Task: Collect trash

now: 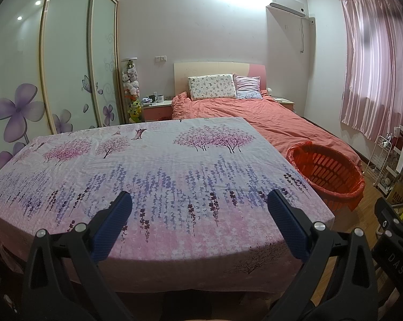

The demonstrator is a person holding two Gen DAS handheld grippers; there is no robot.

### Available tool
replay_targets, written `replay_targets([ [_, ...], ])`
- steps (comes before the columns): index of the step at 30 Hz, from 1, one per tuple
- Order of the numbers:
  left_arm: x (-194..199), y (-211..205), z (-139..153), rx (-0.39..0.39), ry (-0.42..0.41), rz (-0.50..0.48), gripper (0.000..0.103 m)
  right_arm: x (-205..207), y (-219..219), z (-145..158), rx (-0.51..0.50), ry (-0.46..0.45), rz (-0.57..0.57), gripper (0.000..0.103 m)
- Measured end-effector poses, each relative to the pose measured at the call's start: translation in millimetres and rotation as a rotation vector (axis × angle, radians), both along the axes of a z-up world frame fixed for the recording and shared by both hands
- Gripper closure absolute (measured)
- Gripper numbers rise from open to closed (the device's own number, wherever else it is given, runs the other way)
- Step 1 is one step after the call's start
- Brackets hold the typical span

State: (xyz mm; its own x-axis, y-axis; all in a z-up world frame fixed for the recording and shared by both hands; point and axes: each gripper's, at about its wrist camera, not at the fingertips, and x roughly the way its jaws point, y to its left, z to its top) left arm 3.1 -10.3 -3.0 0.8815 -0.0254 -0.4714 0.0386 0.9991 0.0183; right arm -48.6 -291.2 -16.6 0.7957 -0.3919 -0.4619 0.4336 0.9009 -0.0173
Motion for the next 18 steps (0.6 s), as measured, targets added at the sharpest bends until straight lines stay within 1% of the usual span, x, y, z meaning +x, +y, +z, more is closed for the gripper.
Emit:
replay_targets([
  [18,0.3,-0.4,-0.1,0.001,0.004,0.002,0.004,-0.1,-0.8,0.1,0.0,-0.001,0.0,0.002],
])
